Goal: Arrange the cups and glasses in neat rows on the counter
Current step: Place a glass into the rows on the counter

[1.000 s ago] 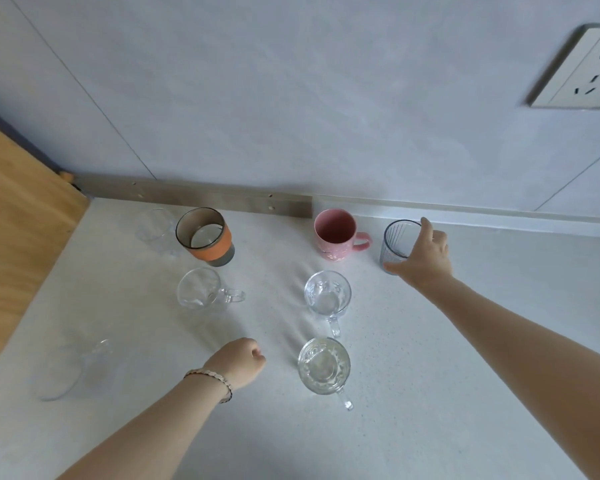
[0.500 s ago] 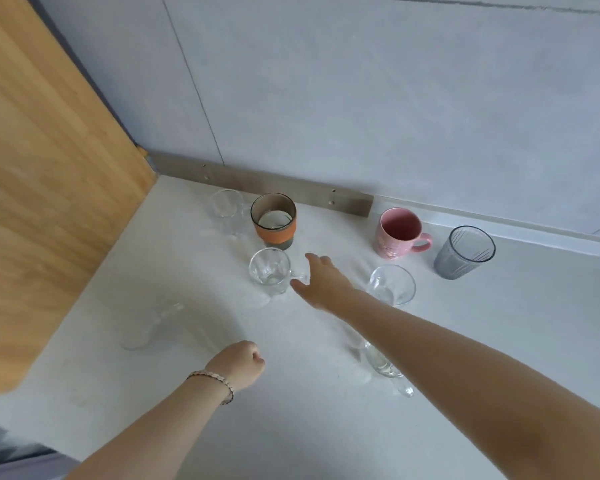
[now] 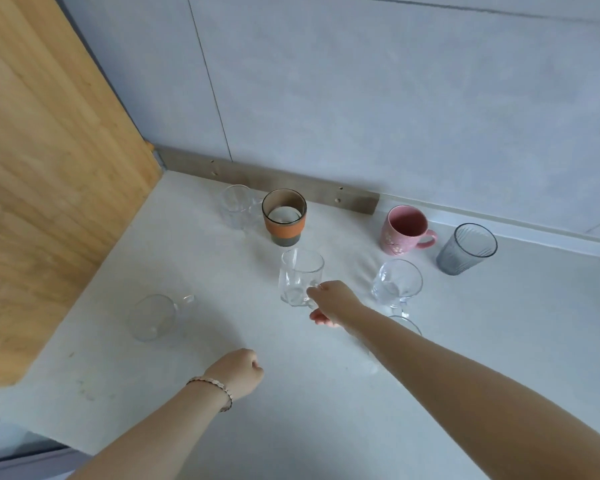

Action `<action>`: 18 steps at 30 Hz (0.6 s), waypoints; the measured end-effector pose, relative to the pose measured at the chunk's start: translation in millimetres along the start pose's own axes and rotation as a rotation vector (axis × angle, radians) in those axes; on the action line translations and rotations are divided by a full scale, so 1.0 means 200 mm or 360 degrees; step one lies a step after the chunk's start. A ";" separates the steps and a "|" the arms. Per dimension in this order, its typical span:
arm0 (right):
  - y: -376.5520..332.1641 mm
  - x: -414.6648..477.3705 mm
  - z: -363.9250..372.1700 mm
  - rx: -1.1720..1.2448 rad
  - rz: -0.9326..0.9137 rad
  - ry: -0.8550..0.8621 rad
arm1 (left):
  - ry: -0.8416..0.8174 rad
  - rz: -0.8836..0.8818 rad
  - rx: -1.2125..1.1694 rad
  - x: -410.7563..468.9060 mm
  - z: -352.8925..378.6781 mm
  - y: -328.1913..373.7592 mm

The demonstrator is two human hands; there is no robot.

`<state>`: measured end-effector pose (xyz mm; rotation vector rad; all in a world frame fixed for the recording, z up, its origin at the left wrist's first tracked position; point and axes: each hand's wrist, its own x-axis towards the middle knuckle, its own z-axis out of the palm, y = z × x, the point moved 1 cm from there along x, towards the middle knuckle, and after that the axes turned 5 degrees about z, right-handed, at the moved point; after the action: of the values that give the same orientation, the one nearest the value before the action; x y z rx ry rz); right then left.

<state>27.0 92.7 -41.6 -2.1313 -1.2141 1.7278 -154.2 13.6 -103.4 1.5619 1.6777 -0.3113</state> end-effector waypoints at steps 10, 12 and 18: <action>0.43 -0.42 -0.80 0.0181 -0.0245 0.0737 | -0.0005 0.0081 0.0030 -0.02 0.08 0.32; 0.61 -0.40 -0.89 0.0116 -0.0137 0.0843 | -0.0015 0.0065 0.0003 -0.04 0.13 0.37; 0.98 -0.22 -0.92 0.0297 0.0140 0.0850 | 0.0027 0.0006 -0.0068 -0.16 0.24 0.48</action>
<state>283.1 1.3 -57.7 -2.3359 -0.7909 1.1222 -49.7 -22.0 -81.0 1.5401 1.6835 -0.2588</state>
